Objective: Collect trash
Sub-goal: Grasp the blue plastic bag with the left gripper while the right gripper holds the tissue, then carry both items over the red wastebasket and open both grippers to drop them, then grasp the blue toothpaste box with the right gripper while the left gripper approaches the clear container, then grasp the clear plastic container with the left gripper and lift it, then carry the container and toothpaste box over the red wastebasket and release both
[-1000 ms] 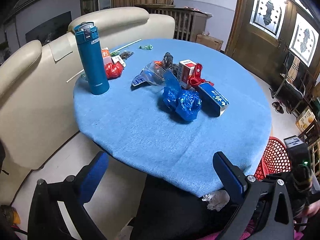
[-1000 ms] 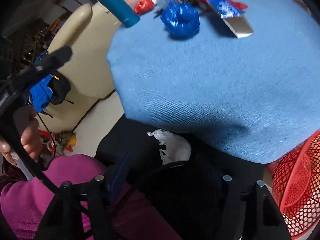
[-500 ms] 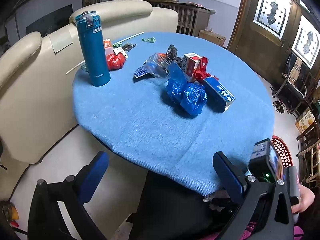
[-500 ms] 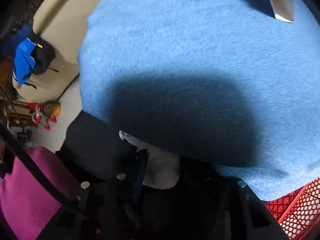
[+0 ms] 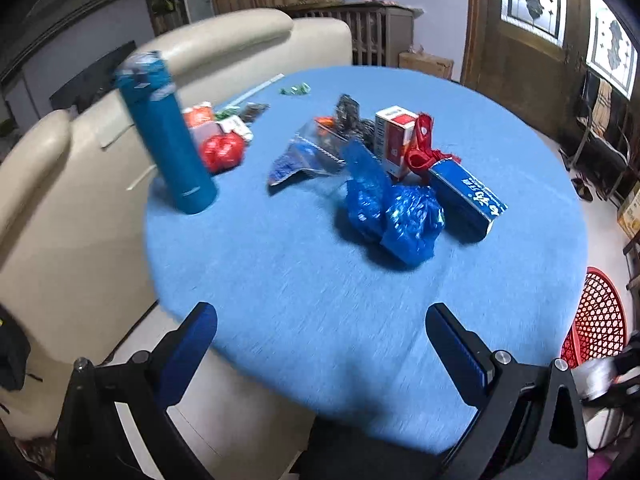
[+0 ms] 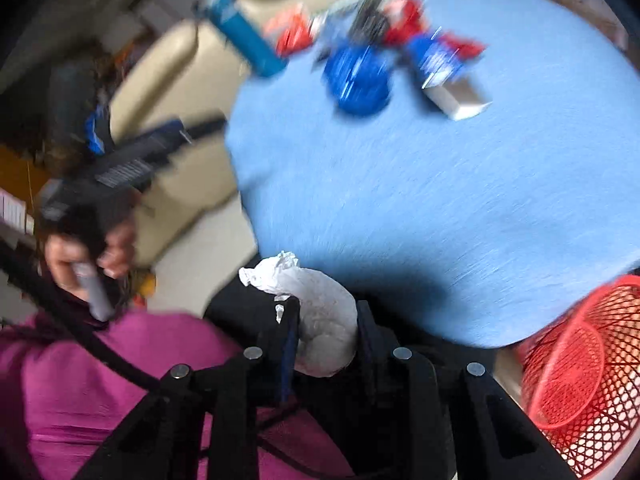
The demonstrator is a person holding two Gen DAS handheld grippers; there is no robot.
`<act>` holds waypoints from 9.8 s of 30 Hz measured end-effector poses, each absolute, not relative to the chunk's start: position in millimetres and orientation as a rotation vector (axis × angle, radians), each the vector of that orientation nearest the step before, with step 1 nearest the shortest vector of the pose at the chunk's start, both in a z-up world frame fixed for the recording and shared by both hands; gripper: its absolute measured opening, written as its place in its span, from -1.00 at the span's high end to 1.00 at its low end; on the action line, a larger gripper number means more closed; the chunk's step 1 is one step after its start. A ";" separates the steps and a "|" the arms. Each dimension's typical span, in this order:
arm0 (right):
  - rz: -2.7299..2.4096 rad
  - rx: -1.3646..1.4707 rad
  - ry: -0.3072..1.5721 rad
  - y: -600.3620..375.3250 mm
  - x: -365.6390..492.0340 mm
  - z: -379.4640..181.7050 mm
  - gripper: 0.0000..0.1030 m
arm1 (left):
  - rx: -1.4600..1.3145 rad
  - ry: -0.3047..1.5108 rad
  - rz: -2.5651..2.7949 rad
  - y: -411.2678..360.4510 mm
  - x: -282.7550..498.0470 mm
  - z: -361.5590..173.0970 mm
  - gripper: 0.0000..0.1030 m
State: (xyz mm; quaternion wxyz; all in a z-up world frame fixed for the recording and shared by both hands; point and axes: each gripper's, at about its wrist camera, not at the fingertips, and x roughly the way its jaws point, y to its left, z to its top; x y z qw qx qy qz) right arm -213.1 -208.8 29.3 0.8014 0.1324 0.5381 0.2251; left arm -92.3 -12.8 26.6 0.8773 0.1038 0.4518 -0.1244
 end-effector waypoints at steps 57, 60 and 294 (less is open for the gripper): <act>0.017 0.521 0.683 -303.6 -218.6 34.3 0.43 | 0.219 0.654 -0.439 -87.0 -133.2 66.8 0.35; -0.001 0.516 0.658 -308.8 -225.3 41.4 0.43 | 0.232 0.647 -0.480 -94.6 -139.8 74.0 0.35; -0.049 0.521 0.699 -370.8 -257.4 44.8 0.19 | 0.451 0.844 -0.713 -205.3 -141.1 62.5 -0.04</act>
